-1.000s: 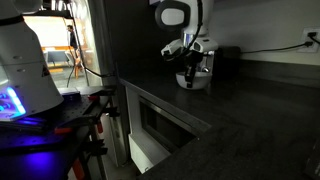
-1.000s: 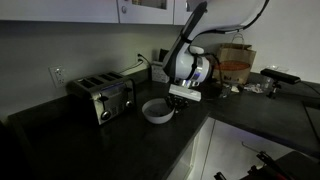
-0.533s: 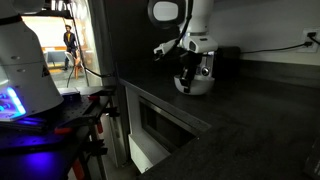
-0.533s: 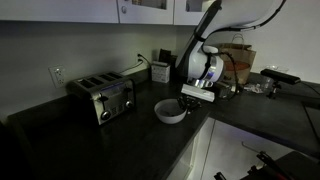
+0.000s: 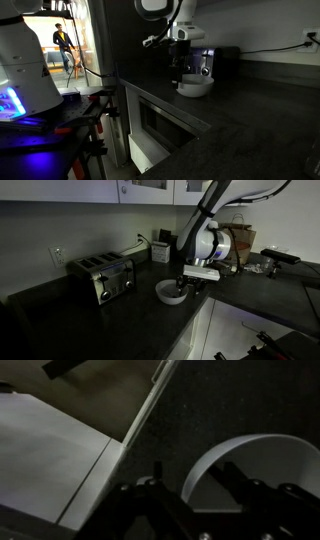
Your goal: Slide the white bowl slightly to the right.
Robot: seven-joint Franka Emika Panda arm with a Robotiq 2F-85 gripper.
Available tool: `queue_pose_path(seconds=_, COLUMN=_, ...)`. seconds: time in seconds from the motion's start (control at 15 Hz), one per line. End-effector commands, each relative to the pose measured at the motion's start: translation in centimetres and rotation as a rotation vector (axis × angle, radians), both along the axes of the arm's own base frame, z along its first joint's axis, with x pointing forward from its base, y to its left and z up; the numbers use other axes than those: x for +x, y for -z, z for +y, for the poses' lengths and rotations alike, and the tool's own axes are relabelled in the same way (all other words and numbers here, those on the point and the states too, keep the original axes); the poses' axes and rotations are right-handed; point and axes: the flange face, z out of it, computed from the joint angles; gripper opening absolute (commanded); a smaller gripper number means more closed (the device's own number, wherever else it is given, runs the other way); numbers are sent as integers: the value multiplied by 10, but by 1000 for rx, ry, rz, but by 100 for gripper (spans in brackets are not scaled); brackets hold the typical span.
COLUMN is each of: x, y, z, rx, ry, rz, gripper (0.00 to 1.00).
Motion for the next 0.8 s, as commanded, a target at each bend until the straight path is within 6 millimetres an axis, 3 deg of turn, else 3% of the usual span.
queue_pose_path(seconds=0.0, x=-30, y=-30, z=4, rx=-98, ry=-18, rz=-40, gripper=98)
queue_pose_path(seconds=0.4, x=-66, y=-93, z=31, rx=-216, ry=-143, rz=-33, gripper=100)
queue_pose_path(seconds=0.73, x=-93, y=-129, z=60, rx=-265, ry=-251, rz=-33, gripper=100)
